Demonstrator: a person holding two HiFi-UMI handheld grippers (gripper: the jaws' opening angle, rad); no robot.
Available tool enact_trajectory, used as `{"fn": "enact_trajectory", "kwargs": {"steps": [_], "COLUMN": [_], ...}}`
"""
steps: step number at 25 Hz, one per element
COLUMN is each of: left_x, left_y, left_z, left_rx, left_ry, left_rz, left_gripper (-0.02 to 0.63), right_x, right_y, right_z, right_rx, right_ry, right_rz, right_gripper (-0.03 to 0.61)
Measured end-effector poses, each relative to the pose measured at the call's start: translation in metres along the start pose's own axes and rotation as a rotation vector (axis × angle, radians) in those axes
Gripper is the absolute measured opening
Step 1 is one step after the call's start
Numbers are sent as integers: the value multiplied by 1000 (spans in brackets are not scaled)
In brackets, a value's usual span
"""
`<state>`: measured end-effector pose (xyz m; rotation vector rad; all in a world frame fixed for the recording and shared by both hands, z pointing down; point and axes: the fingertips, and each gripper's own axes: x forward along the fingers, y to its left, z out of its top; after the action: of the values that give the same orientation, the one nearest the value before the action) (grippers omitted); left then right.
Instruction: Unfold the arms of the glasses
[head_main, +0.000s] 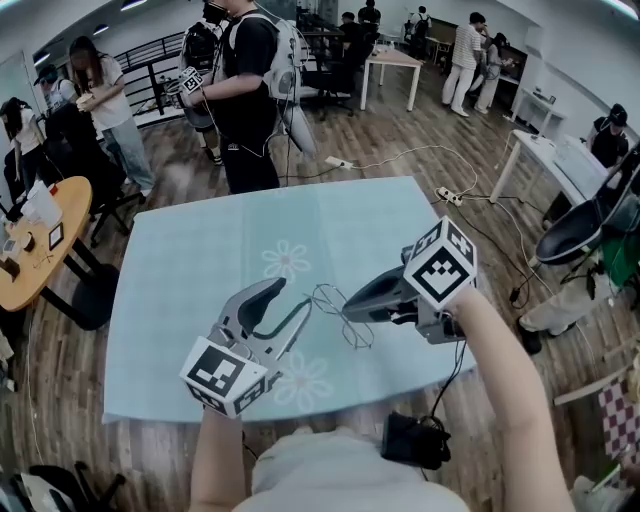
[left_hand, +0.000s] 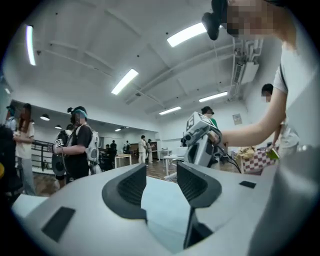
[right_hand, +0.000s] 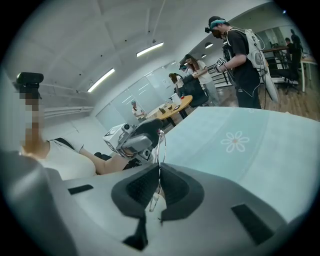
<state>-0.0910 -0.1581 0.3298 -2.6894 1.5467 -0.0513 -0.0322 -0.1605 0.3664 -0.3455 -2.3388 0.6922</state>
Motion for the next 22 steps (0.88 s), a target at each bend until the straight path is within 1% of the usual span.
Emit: {"fn": "enact_trajectory", "kwargs": {"steps": [2,3,7,9,10,12,19,22], "left_x": [0,0,1,2,3,3,-2,-7], "left_y": [-10,-12,-13,-16,-17,-20,-22,-22], "left_z": [-6,-8,-17,-18,-18,-17,-13,-17], "left_rx": [60,76,97,99,96,88,76,85], "left_ry": [42,59,103,110,108,95,87,111], "left_rz": [-73,-93,-125,-135,-138,-146,-150,-146], "left_gripper": [184,184,184,182,169,93,91,92], "right_x": [1,3,8,8,7,6,-2,-3], "right_y": [1,2,8,8,8,5,-13,-23], "right_z": [0,0,-2,-4,-5,-6,-3,-5], "right_rx": [2,1,-13,-17,-17,-13,34,55], "right_ry": [0,4,25,31,34,36,16,10], "right_rz": [4,7,19,20,18,9,-59,-90], "right_gripper": [14,14,14,14,14,14,14,14]}}
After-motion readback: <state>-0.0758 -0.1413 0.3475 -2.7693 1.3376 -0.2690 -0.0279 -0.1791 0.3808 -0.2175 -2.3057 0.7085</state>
